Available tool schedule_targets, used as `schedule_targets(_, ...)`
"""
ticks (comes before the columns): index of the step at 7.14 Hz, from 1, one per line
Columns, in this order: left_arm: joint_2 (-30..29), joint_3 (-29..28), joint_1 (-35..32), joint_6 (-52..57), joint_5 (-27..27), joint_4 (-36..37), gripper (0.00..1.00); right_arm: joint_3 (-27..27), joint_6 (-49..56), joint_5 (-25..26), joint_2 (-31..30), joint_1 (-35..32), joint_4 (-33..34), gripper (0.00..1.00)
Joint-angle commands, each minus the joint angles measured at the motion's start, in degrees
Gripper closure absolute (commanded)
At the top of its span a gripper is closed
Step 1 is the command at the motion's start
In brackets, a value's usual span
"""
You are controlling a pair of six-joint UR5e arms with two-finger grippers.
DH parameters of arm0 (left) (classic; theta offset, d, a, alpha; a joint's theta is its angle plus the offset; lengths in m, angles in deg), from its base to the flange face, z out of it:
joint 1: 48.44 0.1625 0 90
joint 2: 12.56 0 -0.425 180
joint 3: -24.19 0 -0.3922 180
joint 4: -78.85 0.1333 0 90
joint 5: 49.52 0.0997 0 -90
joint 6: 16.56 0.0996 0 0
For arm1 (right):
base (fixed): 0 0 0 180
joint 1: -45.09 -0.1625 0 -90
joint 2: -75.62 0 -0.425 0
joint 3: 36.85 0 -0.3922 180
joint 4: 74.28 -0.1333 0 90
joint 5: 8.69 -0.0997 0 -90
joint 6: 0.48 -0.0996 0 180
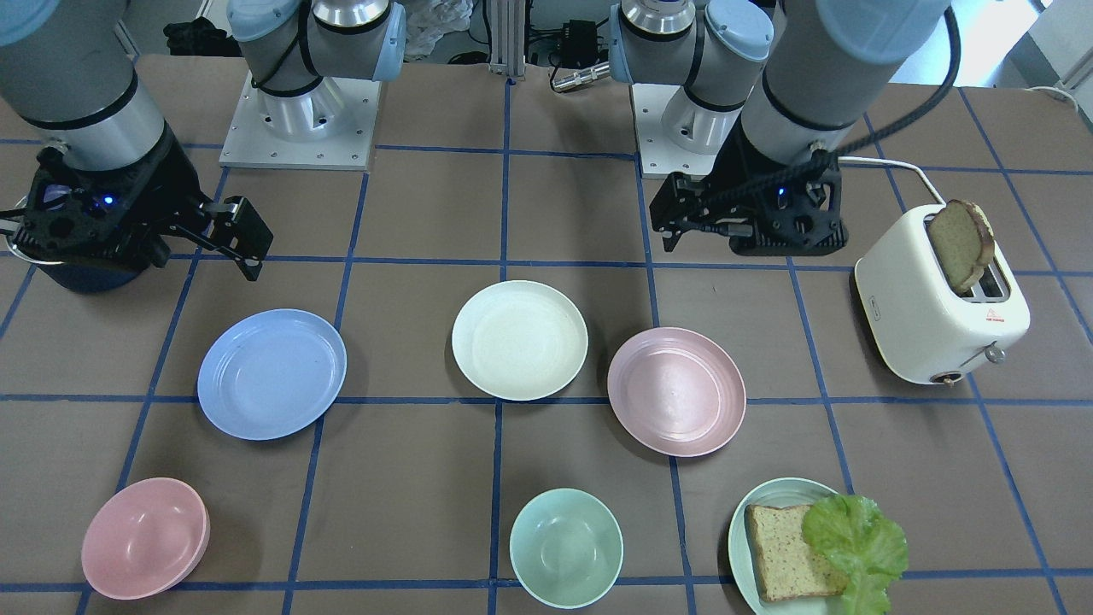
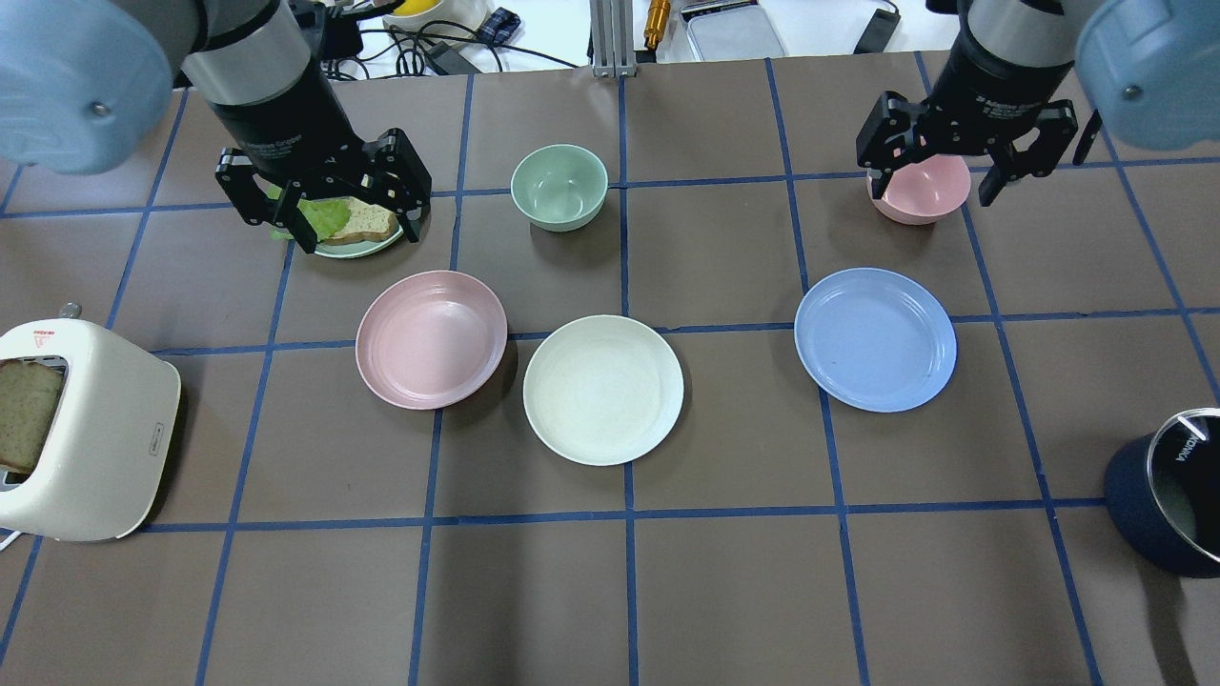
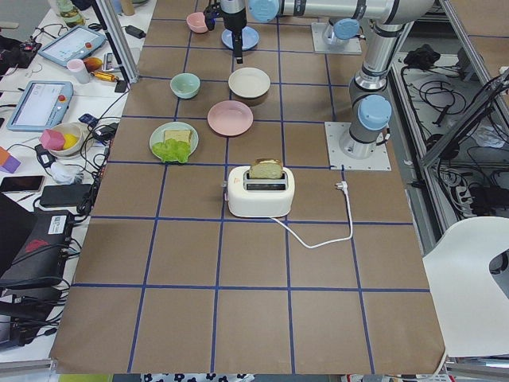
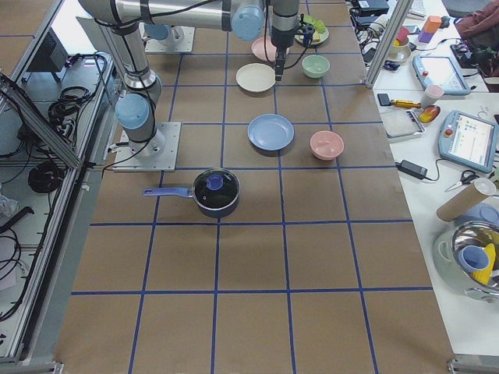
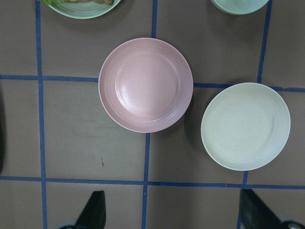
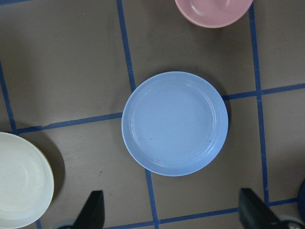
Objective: Stack three plates with pink and blue
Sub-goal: 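Move the left gripper to the pink plate while the right approaches the blue plate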
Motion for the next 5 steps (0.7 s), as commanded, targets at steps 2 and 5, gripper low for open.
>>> schedule_targets(2,-9.8,8.6,-1.4,-0.4,0.0,19.9,0.0,7.1,8.5,-0.5,0.7,8.3,5.2,0.0)
schedule_targets(5,-15.7,12.3,-3.9,-3.5,0.5,28.4,0.0,24.2,13.5,-0.8,1.7,12.8,27.3,0.0)
